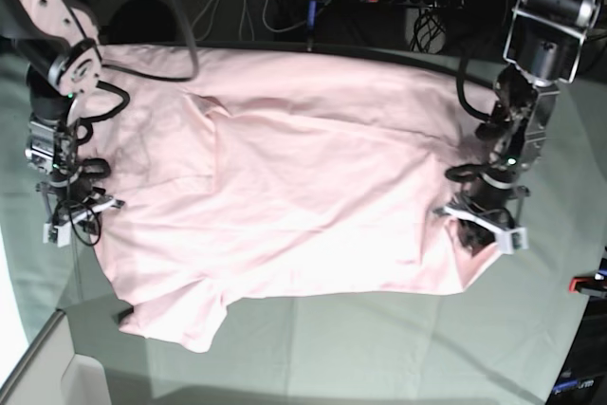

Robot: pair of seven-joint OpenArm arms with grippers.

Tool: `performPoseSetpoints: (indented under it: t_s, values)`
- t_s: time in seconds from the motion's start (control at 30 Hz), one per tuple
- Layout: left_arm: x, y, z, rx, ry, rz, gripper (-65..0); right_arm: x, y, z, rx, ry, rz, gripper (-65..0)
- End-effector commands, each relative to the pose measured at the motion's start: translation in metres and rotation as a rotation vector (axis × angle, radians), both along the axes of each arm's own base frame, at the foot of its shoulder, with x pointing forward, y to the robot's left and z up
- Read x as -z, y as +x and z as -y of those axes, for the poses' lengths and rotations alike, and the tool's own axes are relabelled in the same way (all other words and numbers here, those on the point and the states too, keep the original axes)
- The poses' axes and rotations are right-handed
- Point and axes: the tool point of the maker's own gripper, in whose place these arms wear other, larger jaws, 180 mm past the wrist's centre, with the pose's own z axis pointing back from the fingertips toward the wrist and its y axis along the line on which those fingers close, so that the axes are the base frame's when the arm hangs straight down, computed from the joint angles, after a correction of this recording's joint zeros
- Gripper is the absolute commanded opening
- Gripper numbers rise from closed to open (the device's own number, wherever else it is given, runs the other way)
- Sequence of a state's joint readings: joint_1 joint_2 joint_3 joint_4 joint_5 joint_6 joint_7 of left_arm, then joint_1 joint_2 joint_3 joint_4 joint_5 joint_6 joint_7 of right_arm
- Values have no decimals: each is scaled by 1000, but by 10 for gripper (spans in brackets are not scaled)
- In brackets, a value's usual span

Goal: Layout the t-shirt on the table in an organized manner, then fold the t-shirt properly
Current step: 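Lift the shirt edge with both grippers and fold it over lengthwise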

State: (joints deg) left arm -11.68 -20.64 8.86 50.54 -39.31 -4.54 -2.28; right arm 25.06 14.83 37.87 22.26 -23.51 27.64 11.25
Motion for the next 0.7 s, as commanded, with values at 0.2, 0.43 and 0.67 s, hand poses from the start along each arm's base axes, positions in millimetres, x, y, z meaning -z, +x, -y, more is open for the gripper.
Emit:
performPoseSetpoints:
  t_s: [0.2, 0.43, 0.67]
  values:
    - [-30, -9, -38, -100, -10, 99, -650, -40, -9, -33, -108, 15, 159, -650]
    - [-41, -27, -50, -132, -15, 133, -650, -74, -24, -33, -88, 22, 286, -650]
    - [-47, -44, -63, -164, -4, 148, -650, -85, -40, -22, -76, -17, 310, -650]
